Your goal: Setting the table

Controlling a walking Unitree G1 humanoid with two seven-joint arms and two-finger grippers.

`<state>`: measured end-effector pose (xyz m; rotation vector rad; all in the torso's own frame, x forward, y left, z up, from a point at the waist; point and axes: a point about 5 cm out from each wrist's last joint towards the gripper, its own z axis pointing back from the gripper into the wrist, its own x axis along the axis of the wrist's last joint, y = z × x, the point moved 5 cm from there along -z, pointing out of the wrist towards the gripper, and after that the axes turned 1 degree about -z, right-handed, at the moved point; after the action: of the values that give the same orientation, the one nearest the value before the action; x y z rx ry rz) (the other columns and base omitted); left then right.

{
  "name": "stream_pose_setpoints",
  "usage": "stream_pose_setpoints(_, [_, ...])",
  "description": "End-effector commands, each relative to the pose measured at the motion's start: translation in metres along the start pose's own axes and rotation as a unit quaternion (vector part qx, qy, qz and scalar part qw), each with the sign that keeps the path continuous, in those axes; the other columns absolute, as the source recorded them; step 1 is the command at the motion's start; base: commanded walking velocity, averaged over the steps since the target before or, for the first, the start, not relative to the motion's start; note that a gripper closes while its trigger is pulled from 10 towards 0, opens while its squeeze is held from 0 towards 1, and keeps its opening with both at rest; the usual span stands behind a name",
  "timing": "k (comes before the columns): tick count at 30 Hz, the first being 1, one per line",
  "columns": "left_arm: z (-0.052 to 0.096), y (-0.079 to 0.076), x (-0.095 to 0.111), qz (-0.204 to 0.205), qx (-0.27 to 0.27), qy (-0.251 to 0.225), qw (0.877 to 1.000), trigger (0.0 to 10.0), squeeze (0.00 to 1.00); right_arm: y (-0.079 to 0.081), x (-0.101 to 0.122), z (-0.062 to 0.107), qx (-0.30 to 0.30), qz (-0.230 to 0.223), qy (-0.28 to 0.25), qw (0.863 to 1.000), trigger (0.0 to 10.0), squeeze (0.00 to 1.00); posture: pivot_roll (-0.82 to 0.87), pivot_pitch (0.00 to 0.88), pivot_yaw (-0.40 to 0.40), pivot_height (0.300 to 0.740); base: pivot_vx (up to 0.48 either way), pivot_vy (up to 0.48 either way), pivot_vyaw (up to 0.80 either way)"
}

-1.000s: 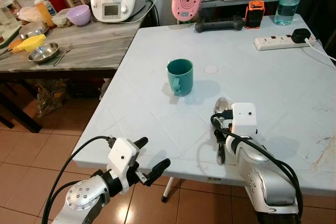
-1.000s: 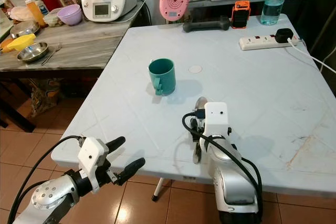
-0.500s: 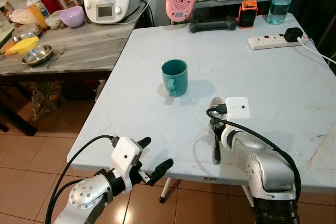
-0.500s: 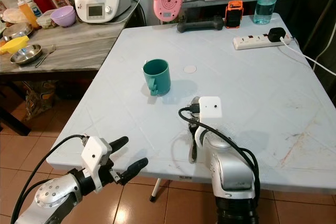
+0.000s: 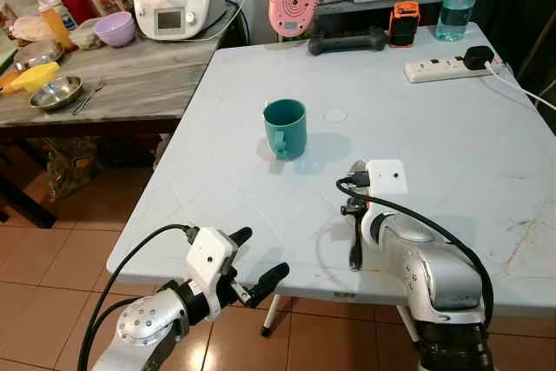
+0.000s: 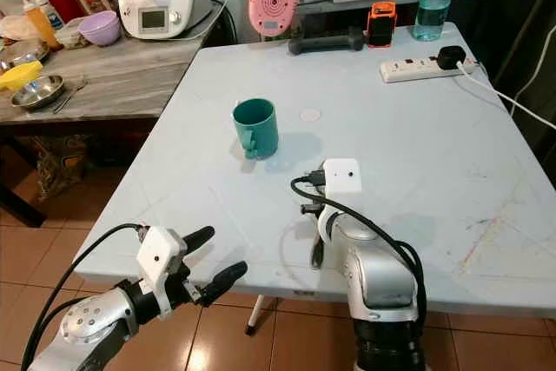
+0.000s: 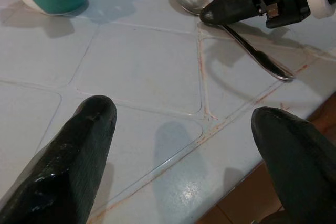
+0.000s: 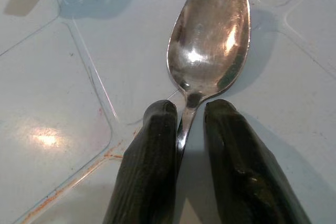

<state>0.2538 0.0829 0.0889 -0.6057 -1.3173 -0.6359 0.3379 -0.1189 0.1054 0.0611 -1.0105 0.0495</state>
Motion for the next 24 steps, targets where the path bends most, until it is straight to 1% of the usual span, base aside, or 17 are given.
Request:
stream_pose_setpoints(1, [0.002, 0.003, -0.006, 0.004, 0.005, 0.013, 1.000, 10.0, 0.00, 0.007, -0.053, -0.007, 0.022, -0.005, 0.101, 0.995, 0.0, 0.00, -0.19, 0.093, 0.159, 0.740, 0.000, 0.000, 0.00])
stream_pose_setpoints(6, [0.002, 0.003, -0.006, 0.003, 0.004, 0.013, 1.000, 10.0, 0.00, 0.001, -0.060, -0.009, 0.014, -0.005, 0.107, 0.994, 0.0, 0.00, -0.19, 0.090, 0.162, 0.740, 0.000, 0.000, 0.00])
stream_pose_setpoints(13, [0.001, 0.005, -0.006, 0.001, 0.004, 0.012, 1.000, 10.0, 0.00, -0.005, -0.063, -0.012, 0.006, -0.007, 0.097, 0.995, 0.0, 0.00, -0.19, 0.083, 0.163, 0.740, 0.000, 0.000, 0.00])
stream_pose_setpoints(16, [0.000, 0.007, -0.003, -0.004, 0.006, 0.006, 1.000, 10.0, 0.00, -0.008, -0.055, -0.013, 0.000, -0.002, 0.072, 0.997, 0.0, 0.00, -0.19, 0.077, 0.161, 0.740, 0.000, 0.000, 0.00])
stream_pose_setpoints(17, [0.000, 0.007, -0.003, -0.005, 0.005, 0.005, 1.000, 10.0, 0.00, -0.011, -0.047, -0.013, -0.006, 0.007, 0.049, 0.999, 0.0, 0.00, -0.19, 0.073, 0.159, 0.740, 0.000, 0.000, 0.00])
stream_pose_setpoints(21, [-0.001, 0.009, 0.000, -0.007, 0.005, -0.001, 1.000, 10.0, 0.00, -0.013, -0.030, -0.010, -0.009, 0.010, 0.006, 1.000, 0.0, 0.00, -0.20, 0.066, 0.156, 0.740, 0.000, 0.000, 0.00])
stream_pose_setpoints(22, [-0.002, 0.010, 0.002, -0.003, 0.007, -0.008, 1.000, 10.0, 0.00, -0.014, -0.021, -0.008, -0.013, 0.014, -0.022, 1.000, 0.0, 0.00, -0.20, 0.062, 0.154, 0.740, 0.000, 0.000, 0.00])
stream_pose_setpoints(24, [-0.004, 0.013, 0.005, 0.003, 0.012, -0.015, 1.000, 10.0, 0.00, -0.017, -0.013, -0.006, -0.019, 0.022, -0.047, 0.998, 0.0, 0.00, -0.21, 0.060, 0.154, 0.740, 0.000, 0.000, 0.00])
